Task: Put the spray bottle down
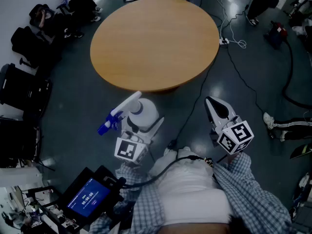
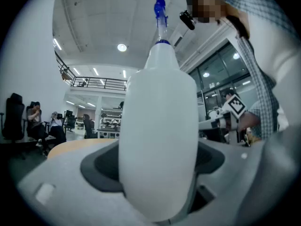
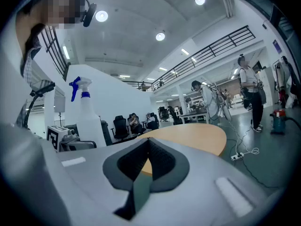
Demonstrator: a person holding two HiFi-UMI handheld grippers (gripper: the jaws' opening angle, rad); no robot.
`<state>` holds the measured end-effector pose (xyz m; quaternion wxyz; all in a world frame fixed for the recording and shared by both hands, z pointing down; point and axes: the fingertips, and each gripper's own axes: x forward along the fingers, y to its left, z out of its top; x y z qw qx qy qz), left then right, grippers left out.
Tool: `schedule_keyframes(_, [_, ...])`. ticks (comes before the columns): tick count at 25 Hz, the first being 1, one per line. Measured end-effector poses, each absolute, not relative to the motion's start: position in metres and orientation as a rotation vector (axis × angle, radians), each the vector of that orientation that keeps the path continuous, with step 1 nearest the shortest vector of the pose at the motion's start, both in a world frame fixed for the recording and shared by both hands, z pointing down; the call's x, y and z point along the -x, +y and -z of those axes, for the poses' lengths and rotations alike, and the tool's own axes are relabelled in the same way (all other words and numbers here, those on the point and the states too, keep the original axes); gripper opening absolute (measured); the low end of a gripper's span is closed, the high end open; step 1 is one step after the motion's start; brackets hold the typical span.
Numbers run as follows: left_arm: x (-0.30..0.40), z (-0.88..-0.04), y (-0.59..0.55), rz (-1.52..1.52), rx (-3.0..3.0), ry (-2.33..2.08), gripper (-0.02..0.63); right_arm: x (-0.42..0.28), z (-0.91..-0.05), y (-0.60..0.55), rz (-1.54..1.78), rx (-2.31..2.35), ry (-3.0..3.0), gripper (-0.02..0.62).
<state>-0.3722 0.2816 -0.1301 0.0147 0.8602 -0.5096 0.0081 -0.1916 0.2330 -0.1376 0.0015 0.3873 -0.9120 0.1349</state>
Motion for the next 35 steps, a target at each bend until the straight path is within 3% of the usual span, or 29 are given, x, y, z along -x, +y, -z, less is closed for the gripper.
schedule_keyframes(20, [0.37,0.147,0.278,-0.048,-2.672,-1.614,0.42,0.193,0.153,0.229,-0.464,-1.173,-2.889,0.002])
schedule_keyframes(35, [0.325,0.18,0.329,-0.013,-2.694,-1.638,0.42,0.14,0.179,0.292,-0.443,-1.214,-2.898,0.003])
